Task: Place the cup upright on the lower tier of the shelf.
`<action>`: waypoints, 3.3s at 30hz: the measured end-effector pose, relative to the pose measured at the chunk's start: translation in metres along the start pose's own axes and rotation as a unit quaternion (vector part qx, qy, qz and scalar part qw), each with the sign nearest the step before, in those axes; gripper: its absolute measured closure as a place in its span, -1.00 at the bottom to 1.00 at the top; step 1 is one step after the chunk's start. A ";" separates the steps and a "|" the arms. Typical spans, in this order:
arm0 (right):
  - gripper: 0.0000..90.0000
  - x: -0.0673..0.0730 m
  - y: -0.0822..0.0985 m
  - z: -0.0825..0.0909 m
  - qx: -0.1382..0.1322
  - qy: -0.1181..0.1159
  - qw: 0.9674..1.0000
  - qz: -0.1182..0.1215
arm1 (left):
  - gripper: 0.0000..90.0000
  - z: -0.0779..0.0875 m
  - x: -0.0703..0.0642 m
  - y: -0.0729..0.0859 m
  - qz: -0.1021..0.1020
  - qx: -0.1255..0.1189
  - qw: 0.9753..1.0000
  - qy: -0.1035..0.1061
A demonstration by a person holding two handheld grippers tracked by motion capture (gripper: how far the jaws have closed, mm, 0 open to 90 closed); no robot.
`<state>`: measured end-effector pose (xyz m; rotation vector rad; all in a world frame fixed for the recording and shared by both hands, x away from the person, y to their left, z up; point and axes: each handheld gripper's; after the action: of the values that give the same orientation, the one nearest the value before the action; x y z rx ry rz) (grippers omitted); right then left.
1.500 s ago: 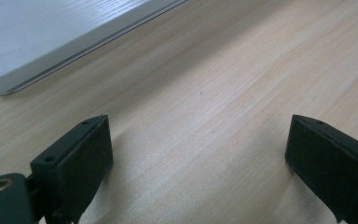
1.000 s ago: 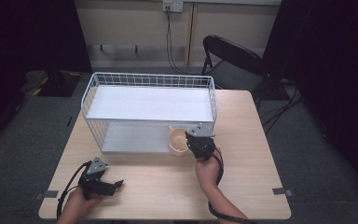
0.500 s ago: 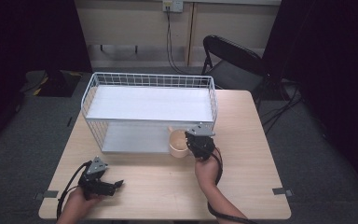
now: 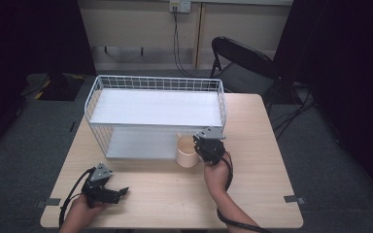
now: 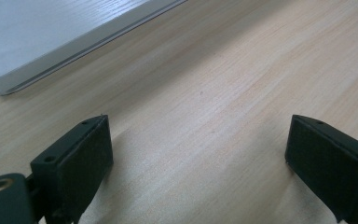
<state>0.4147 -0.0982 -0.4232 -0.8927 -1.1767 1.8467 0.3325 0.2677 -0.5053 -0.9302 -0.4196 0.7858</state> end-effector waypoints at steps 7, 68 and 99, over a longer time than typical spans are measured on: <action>0.50 -0.002 -0.001 0.002 0.002 -0.004 1.000 -0.012 | -0.84 0.000 0.000 0.000 0.000 0.000 1.000 0.000; -0.69 0.026 0.032 0.020 0.029 -0.053 0.997 -0.040 | -0.84 0.000 0.000 0.000 -0.001 0.000 1.000 0.000; 0.29 0.023 0.027 0.000 0.020 -0.024 0.999 -0.024 | -0.84 0.000 0.000 0.000 0.000 0.000 1.000 0.000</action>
<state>0.3980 -0.0855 -0.4521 -0.7950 -1.1772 1.8548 0.3326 0.2678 -0.5053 -0.9298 -0.4196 0.7851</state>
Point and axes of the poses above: each handheld gripper's, and its own axes: z roughly backward along the jaws, y roughly out of its underside, x roughly to its left, and after that the axes turned 10 degrees about -x, right-handed
